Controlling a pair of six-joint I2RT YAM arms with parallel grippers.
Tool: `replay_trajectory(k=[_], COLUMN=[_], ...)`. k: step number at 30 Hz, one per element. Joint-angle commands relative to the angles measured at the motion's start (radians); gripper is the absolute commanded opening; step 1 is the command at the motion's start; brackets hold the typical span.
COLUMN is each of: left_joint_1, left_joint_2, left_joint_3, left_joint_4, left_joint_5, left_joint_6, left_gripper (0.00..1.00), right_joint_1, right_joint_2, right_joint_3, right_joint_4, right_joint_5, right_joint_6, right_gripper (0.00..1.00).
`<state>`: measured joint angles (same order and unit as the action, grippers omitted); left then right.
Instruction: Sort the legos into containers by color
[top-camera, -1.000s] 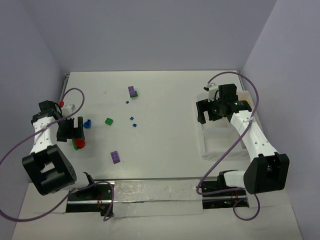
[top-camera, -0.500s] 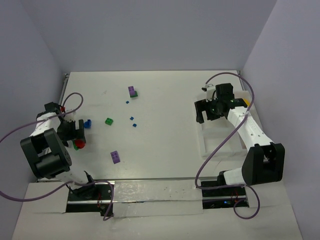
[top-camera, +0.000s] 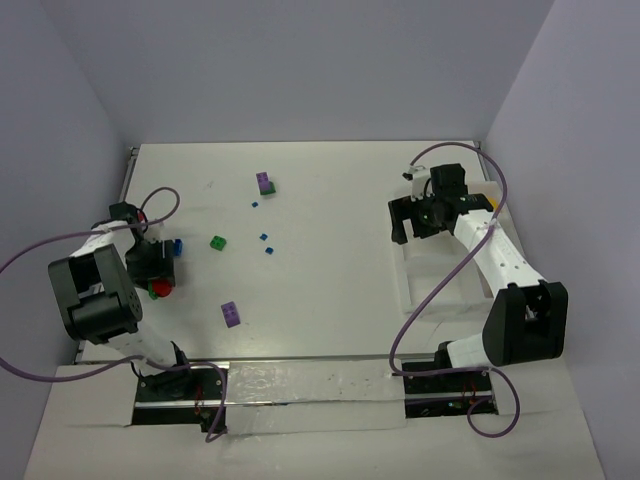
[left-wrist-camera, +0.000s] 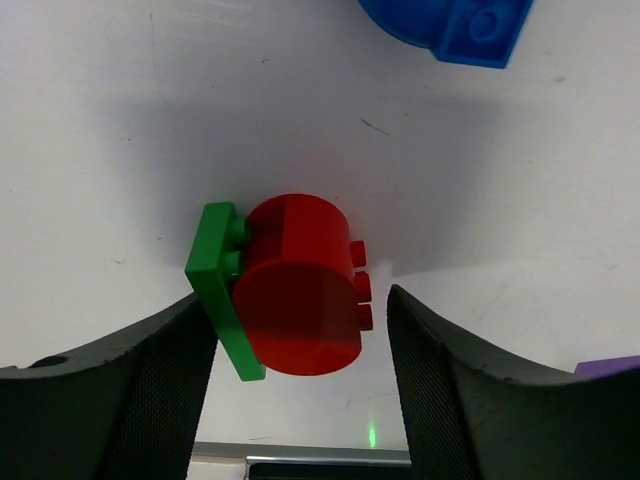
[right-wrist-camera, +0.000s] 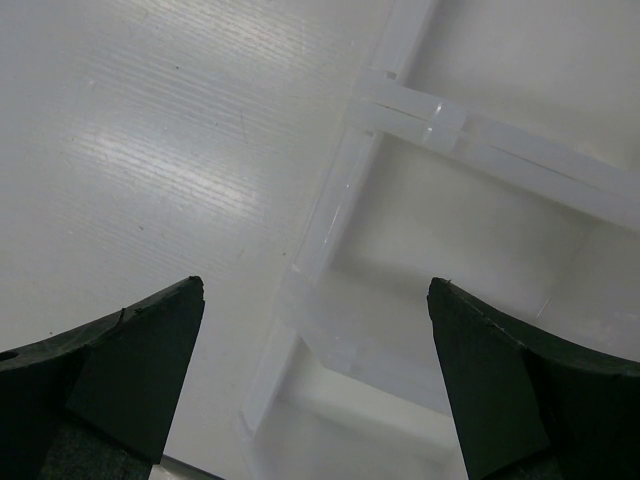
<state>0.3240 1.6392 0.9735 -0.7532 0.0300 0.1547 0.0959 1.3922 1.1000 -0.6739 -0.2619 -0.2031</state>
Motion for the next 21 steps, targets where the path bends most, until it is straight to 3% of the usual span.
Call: replay_trajectory(k=[1, 5, 10, 16, 21], left_joint_1=[0.001, -0.002, -0.034, -0.229, -0.448], left_joint_2=[0.010, 0.003, -0.053, -0.298, -0.408], left_joint_3=[0.000, 0.003, 0.016, 0.060, 0.099], left_joint_4=[0.028, 0.015, -0.002, 0.087, 0.208], left_joint_5=[-0.056, -0.012, 0.109, 0.324, 0.338], left_joint_6=[-0.025, 0.000, 0.036, 0.063, 0.002], left_gripper=[0.65, 0.44, 0.28, 0.08, 0.00], right_joint_1=[0.007, 0.008, 0.022, 0.050, 0.068], right_joint_2=[-0.002, -0.001, -0.004, -0.011, -0.018], right_joint_3=[0.046, 0.056, 0.080, 0.104, 0.063], right_joint_4=[0.011, 0.013, 0.023, 0.100, 0.284], right_joint_5=[0.009, -0.009, -0.105, -0.337, -0.551], right_joint_6=[-0.003, 0.008, 0.050, 0.251, 0.473], right_gripper=[1.00, 1.00, 1.00, 1.00, 1.00])
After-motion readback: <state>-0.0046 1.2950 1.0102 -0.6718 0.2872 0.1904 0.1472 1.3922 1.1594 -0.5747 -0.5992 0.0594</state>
